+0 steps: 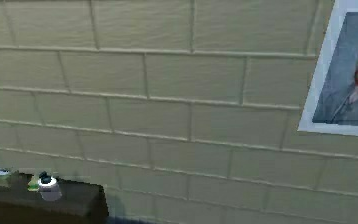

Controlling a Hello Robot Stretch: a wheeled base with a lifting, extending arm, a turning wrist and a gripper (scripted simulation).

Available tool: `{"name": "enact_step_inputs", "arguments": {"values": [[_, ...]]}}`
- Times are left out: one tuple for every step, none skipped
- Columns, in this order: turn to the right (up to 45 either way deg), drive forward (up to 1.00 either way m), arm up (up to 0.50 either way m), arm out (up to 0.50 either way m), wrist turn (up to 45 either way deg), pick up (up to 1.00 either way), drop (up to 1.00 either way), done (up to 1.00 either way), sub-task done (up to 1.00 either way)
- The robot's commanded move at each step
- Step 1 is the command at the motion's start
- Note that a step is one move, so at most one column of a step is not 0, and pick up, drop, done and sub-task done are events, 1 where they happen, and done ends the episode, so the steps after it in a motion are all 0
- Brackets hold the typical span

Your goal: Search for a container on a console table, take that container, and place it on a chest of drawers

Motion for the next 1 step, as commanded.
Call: {"name": "enact_step_inputs", "arguments": {"values": [[0.0,0.3,0.0,0.0,0.0,0.0,0.0,0.0,0.0]]}}
